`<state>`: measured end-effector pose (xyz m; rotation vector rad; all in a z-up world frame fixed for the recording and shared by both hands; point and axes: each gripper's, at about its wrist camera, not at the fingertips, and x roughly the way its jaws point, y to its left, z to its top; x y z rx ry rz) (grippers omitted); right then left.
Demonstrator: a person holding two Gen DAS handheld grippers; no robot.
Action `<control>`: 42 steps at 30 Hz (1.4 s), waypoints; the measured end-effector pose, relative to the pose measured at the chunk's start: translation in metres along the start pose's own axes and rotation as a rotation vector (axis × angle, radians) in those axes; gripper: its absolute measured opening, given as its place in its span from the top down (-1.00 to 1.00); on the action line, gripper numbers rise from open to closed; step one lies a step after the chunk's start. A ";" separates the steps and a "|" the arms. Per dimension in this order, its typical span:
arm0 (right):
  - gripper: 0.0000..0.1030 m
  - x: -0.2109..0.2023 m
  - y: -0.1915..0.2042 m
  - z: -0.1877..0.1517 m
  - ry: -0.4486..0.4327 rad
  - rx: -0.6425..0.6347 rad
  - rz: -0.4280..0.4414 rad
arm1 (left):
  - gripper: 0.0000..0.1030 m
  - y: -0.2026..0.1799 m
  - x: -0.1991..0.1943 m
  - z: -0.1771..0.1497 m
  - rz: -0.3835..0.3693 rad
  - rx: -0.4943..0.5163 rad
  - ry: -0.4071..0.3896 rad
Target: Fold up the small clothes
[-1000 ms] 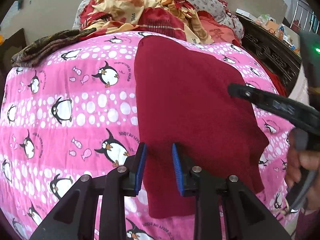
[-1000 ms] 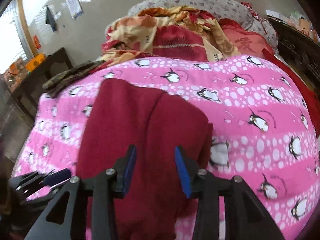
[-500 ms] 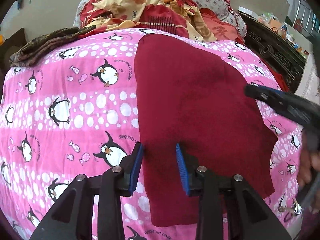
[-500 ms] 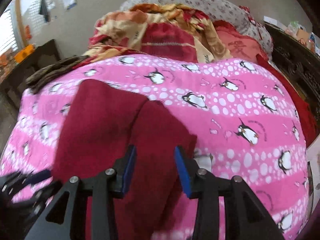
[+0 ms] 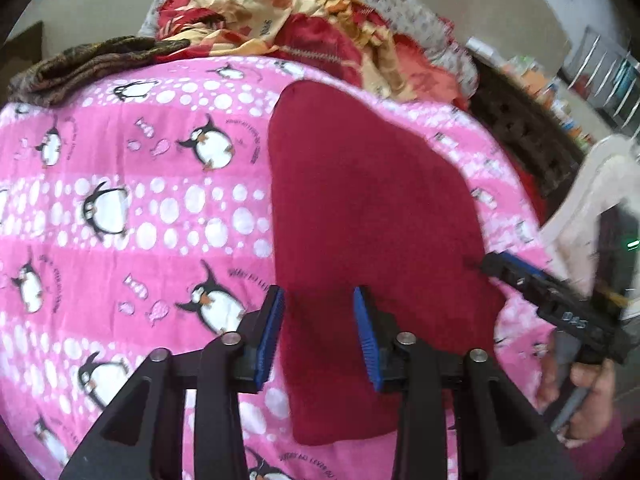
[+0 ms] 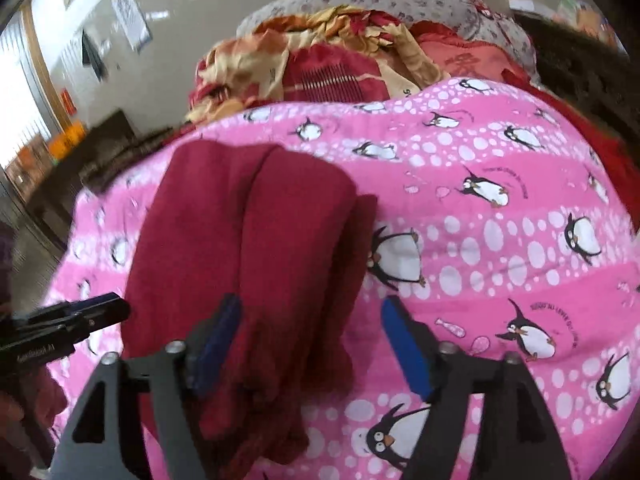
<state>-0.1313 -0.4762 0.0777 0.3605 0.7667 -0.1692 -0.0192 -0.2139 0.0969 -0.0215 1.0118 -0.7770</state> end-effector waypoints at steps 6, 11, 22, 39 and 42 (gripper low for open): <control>-0.65 0.026 -0.024 0.000 0.045 0.070 0.155 | 0.31 0.015 0.022 0.006 -0.121 -0.095 0.014; -0.72 0.055 -0.019 -0.001 0.079 0.084 0.260 | 0.24 0.012 0.036 0.007 -0.095 -0.061 0.022; -0.63 0.074 -0.009 0.007 0.056 0.127 0.246 | 0.12 0.006 0.053 0.010 -0.095 -0.052 0.025; 0.23 -0.014 0.036 0.007 0.086 0.132 0.318 | 0.72 0.008 -0.036 -0.009 -0.177 -0.101 0.139; 0.23 -0.032 0.050 -0.009 0.145 0.146 0.367 | 0.72 0.010 -0.066 -0.031 -0.150 -0.094 0.173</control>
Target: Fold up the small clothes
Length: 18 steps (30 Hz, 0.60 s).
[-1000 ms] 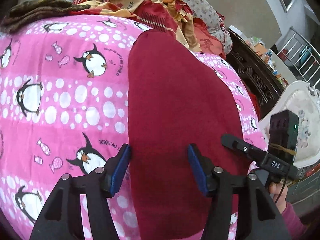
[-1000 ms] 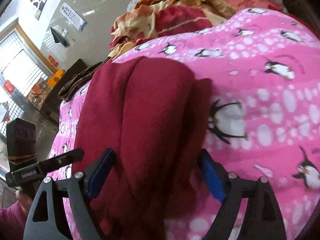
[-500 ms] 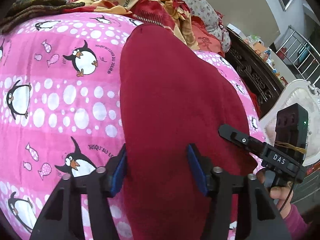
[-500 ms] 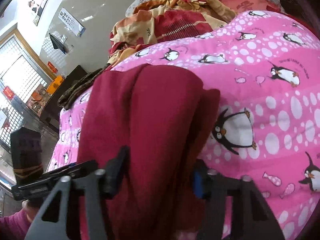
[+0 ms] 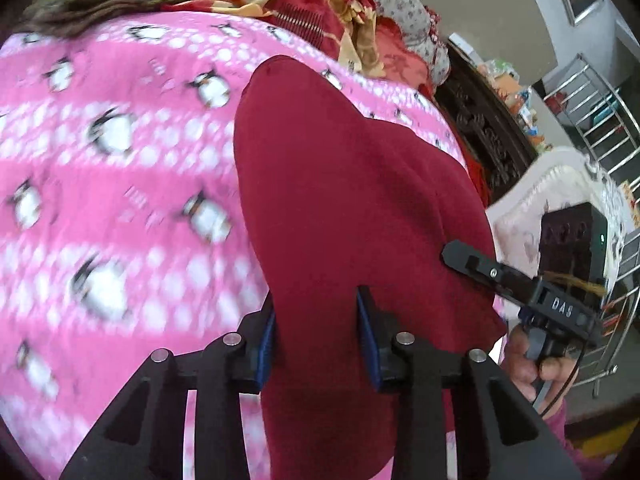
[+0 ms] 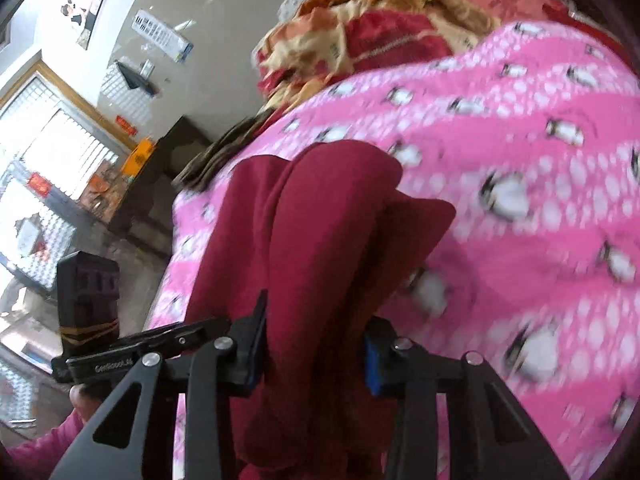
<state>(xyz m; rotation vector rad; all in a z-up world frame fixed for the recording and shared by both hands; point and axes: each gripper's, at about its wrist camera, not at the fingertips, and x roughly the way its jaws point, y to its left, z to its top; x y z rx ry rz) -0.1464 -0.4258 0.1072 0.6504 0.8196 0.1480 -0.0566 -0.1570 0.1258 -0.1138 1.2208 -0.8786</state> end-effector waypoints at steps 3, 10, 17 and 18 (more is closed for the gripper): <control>0.22 0.001 0.014 -0.031 0.054 0.017 0.038 | 0.72 0.008 -0.013 -0.028 0.037 -0.015 0.013; -0.17 0.061 0.013 -0.083 0.158 -0.065 -0.184 | 0.56 0.041 0.011 -0.062 0.119 -0.089 0.056; -0.17 0.006 0.045 -0.086 0.033 -0.172 -0.241 | 0.56 0.021 -0.033 -0.066 0.223 0.000 -0.091; -0.17 -0.002 0.053 -0.087 0.020 -0.189 -0.224 | 0.56 0.022 -0.036 -0.062 0.229 -0.004 -0.114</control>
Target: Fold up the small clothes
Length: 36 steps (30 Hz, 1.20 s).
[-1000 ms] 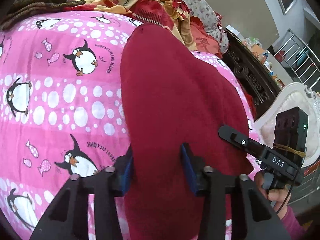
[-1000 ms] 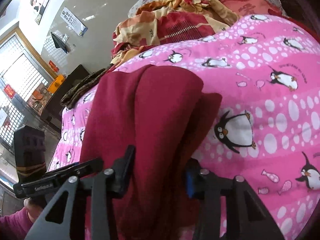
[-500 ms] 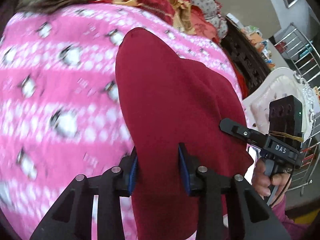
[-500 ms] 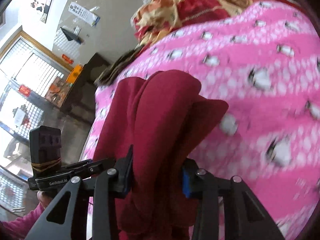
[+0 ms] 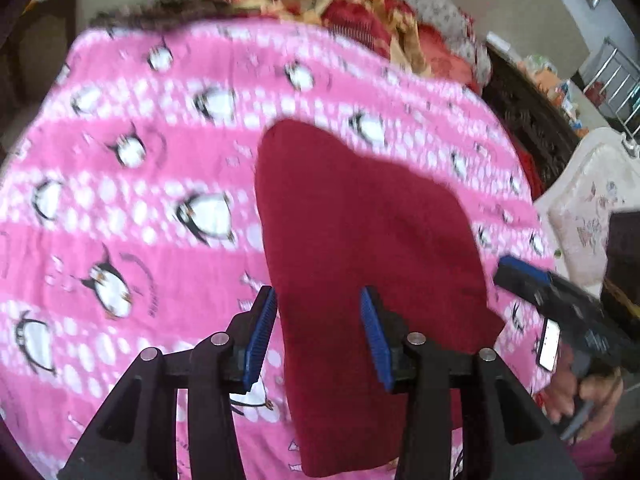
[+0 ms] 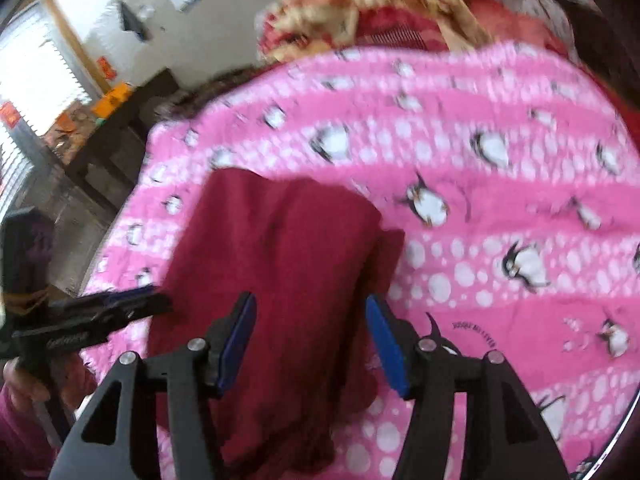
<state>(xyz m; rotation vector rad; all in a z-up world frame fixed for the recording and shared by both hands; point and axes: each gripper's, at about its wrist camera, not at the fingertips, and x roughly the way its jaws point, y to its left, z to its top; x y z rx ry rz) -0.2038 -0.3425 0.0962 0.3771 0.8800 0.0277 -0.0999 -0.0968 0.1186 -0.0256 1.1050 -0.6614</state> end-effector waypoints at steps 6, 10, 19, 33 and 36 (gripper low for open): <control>-0.12 -0.009 0.036 -0.012 -0.004 -0.141 0.092 | 0.56 -0.008 0.006 -0.003 0.080 0.013 -0.011; 0.10 0.031 0.030 -0.030 0.083 -0.161 -0.047 | 0.55 -0.014 0.023 -0.020 0.146 0.073 0.003; 0.15 0.010 0.031 -0.025 0.033 -0.145 -0.060 | 0.54 -0.028 0.014 -0.024 0.233 0.117 -0.070; 0.10 0.023 0.036 -0.050 0.084 -0.242 -0.209 | 0.54 -0.029 0.006 -0.026 0.294 0.098 -0.117; 0.07 0.025 0.021 -0.050 0.085 -0.145 -0.156 | 0.54 -0.029 0.002 -0.027 0.298 0.093 -0.126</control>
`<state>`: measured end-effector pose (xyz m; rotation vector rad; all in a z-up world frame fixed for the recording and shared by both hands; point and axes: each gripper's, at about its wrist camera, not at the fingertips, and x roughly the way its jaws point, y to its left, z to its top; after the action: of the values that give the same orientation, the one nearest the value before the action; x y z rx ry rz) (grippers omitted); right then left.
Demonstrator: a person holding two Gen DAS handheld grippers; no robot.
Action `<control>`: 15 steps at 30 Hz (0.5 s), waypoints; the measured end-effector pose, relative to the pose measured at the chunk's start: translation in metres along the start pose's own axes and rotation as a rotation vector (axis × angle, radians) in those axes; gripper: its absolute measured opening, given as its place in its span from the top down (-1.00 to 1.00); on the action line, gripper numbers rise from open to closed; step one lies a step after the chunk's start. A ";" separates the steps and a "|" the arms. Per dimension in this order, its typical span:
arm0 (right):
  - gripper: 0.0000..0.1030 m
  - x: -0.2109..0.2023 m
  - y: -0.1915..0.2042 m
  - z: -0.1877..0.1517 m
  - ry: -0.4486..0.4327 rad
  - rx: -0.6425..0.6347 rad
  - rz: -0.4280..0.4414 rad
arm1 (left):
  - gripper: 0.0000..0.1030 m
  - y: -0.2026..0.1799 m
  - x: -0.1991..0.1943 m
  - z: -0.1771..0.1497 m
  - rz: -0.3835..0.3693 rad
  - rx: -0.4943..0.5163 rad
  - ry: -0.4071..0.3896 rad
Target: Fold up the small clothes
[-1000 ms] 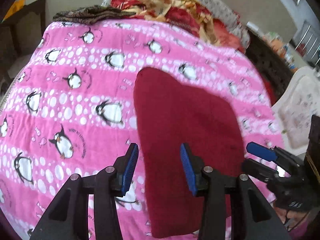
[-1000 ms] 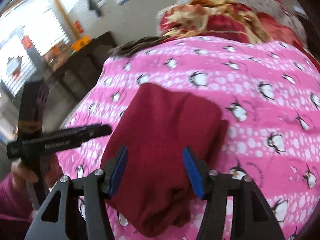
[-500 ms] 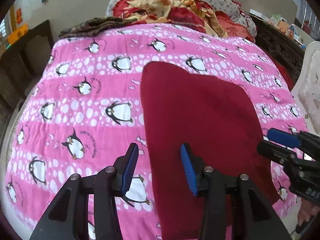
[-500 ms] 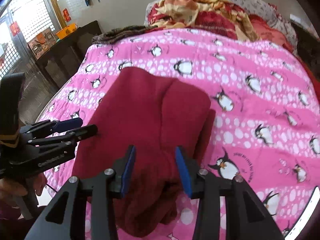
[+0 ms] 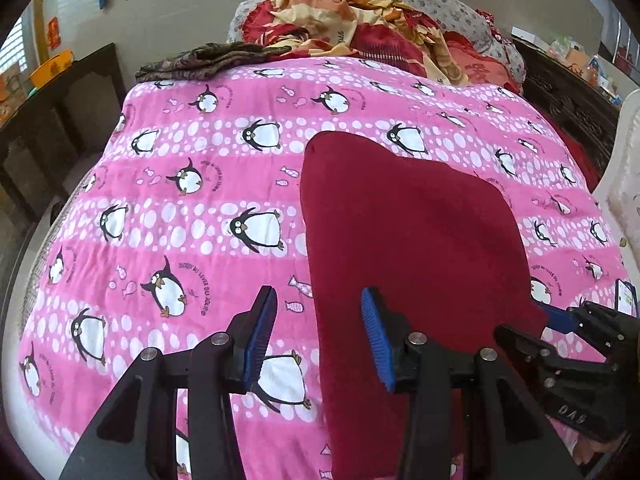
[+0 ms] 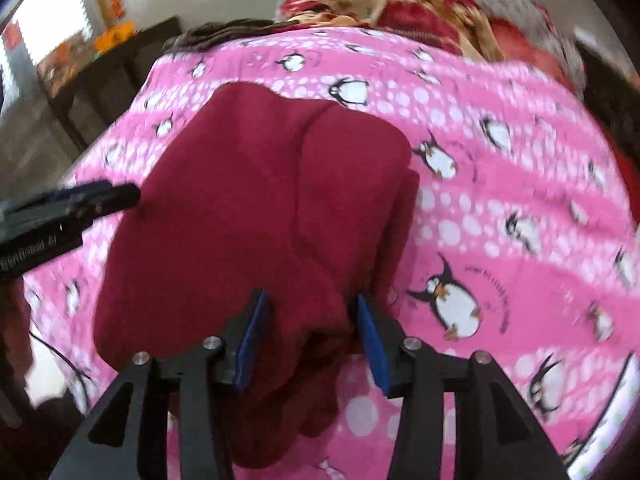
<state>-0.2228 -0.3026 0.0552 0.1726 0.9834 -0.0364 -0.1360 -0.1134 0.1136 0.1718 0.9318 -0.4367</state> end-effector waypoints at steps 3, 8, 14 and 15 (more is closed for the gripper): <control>0.06 -0.008 -0.002 0.001 -0.009 0.017 0.014 | 0.54 0.002 -0.004 0.000 0.004 -0.002 -0.008; -0.03 -0.040 0.000 0.012 -0.096 0.020 0.005 | 0.54 0.003 -0.010 0.002 0.005 -0.014 -0.032; -0.23 -0.057 0.009 0.022 -0.171 0.013 -0.018 | 0.54 0.004 -0.018 0.005 0.011 -0.016 -0.051; -0.24 -0.057 0.009 0.022 -0.171 0.012 -0.022 | 0.54 0.003 -0.018 0.005 0.017 -0.016 -0.051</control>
<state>-0.2349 -0.3001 0.1154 0.1674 0.8142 -0.0760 -0.1404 -0.1071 0.1314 0.1532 0.8835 -0.4164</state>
